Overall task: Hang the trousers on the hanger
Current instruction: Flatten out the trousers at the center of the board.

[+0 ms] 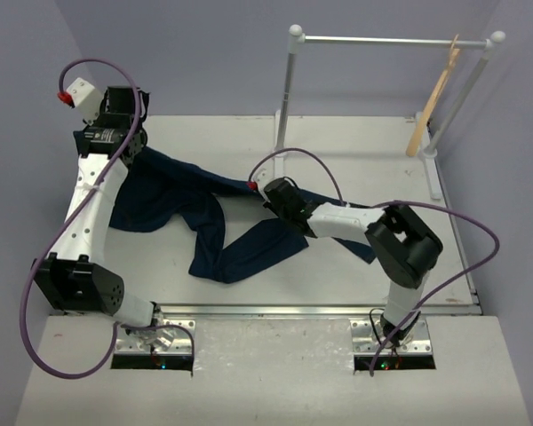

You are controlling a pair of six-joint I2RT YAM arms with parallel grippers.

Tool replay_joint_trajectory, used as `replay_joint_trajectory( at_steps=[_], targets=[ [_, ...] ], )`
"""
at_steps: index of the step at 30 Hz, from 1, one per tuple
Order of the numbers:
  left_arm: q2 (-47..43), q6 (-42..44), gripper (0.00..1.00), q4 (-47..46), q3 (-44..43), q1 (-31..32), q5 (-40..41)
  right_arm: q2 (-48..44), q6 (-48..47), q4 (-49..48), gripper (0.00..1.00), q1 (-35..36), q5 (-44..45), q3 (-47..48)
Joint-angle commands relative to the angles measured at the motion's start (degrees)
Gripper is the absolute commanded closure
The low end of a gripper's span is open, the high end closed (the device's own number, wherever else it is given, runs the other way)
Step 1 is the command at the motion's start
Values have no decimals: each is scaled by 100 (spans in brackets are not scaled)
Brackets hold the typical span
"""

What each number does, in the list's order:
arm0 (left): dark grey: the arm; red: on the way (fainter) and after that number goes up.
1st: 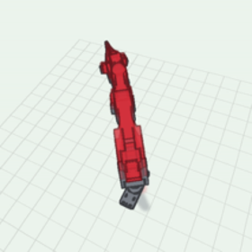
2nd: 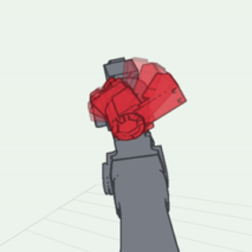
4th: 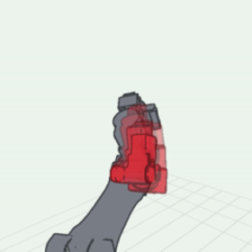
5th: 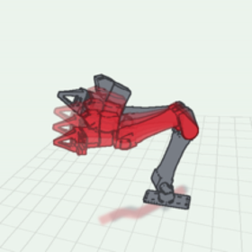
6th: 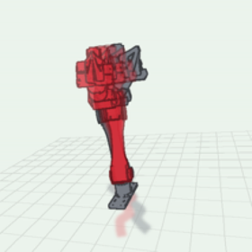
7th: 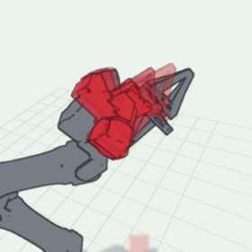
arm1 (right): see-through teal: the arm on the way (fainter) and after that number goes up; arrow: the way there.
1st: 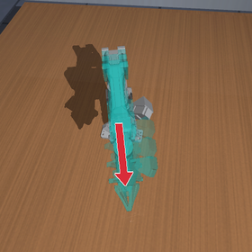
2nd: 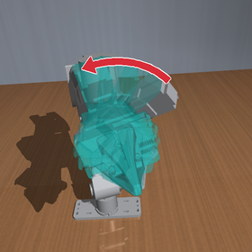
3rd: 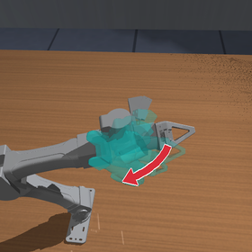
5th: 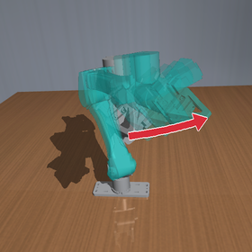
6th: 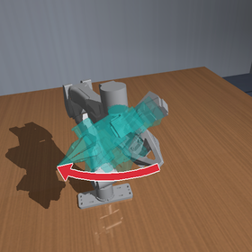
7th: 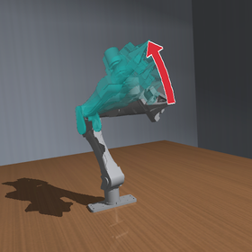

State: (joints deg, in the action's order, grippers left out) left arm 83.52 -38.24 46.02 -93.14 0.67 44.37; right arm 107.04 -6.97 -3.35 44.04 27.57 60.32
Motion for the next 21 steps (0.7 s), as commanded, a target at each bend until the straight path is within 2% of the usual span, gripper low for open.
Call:
replay_joint_trajectory(
  at_steps=[1,7,12,18,21],
  targets=[
    [-513,63,100,-491,224,-67,292,-960,-371,82,100,-72,121,-68],
    [-233,203,100,-655,139,-67,335,-809,-1006,546,100,-457,-374,777],
    [421,213,96,-803,-299,-67,510,-78,-1289,954,100,-1104,-724,1801],
    [1939,-52,100,-898,-1133,-67,484,1077,-1712,968,100,-1344,-914,2642],
    [2822,-19,100,-888,-1968,-67,707,1520,-1710,968,99,-1469,-982,3014]
  ],
)
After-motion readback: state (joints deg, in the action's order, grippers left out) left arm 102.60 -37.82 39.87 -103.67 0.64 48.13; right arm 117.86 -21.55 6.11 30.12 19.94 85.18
